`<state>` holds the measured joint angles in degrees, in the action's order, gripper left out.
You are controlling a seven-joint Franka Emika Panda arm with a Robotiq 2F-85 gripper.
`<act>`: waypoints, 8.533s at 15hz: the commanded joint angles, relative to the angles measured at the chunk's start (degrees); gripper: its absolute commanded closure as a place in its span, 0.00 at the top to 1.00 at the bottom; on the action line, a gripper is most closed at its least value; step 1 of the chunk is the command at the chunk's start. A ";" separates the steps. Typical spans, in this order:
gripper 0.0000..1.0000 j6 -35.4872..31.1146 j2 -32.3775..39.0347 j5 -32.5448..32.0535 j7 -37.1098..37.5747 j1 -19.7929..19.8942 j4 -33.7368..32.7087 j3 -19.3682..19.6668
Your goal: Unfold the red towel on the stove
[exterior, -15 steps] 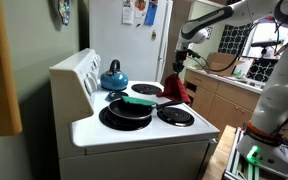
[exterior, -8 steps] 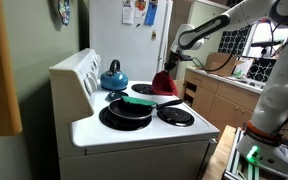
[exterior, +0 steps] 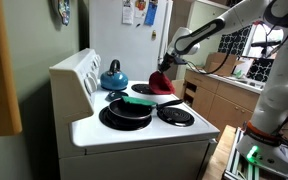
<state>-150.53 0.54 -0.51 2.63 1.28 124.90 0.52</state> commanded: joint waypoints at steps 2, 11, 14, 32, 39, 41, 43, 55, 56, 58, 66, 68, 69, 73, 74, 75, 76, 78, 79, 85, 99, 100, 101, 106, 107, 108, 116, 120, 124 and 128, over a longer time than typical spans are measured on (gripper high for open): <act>0.01 -6.10 0.91 4.73 -3.44 -1.15 0.11 -0.90; 0.74 -8.44 2.09 9.35 -5.35 -1.52 -0.30 -1.64; 0.96 -2.24 -1.96 6.21 -3.59 -1.81 1.02 -1.46; 1.00 18.66 8.94 15.78 -11.25 -1.57 -10.53 -2.74; 1.00 20.97 11.56 11.23 -11.39 -2.22 -12.12 -2.74; 1.00 18.33 11.70 10.54 -13.40 -2.52 -10.88 -3.50; 1.00 16.98 12.01 7.60 -12.84 -3.22 -10.07 -3.72; 0.70 13.86 15.01 -8.55 -10.51 -6.54 -9.39 -3.83; 0.62 13.41 15.21 -8.95 -10.55 -6.68 -9.41 -3.89; 0.45 12.74 15.60 -9.09 -10.62 -6.79 -9.38 -4.01; 0.00 15.76 12.09 -4.72 -10.11 -6.77 -8.37 -5.56; 0.01 18.48 10.32 -0.43 -11.24 -6.47 -8.11 -7.16; 0.01 20.97 9.66 0.82 -10.28 -6.76 -8.33 -7.49; 0.01 30.11 8.44 8.07 -10.66 -6.83 -9.70 -8.97; 0.01 31.82 8.50 8.81 -10.26 -6.96 -9.95 -8.99; 0.01 32.90 8.65 9.58 -10.32 -6.97 -10.13 -8.99; 0.21 34.25 9.07 10.83 -9.90 -6.88 -10.60 -8.96; 0.37 33.07 8.63 10.94 -8.53 -7.02 -10.29 -8.62; 0.44 32.47 8.19 10.58 -8.33 -7.06 -10.05 -8.55; 0.90 28.93 1.54 7.67 -6.43 -6.93 -4.47 -7.76; 0.91 15.74 -9.78 3.68 -1.95 -2.00 17.24 -2.01; 0.76 15.39 -9.83 2.67 -1.86 -1.74 17.53 -1.87; 0.68 14.36 -9.45 2.01 -2.23 -1.47 17.73 -1.62; 0.70 9.23 -9.52 -0.36 -1.79 -0.13 19.75 -0.53; 0.71 7.08 -9.41 0.54 -2.51 -0.10 20.23 -0.25; 0.75 5.47 -9.18 0.94 -2.68 -0.05 20.56 -0.08; 0.34 -4.30 -7.22 5.97 -5.40 -0.88 21.86 0.70; 0.56 -5.32 -6.07 9.75 -7.04 -1.36 21.94 0.69; 0.30 -6.44 -5.23 13.29 -9.97 -1.76 21.85 0.66; 0.00 -7.34 -4.60 15.94 -12.62 -1.97 21.80 0.61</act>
<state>-156.06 -4.42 12.52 -7.10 0.24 145.83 0.46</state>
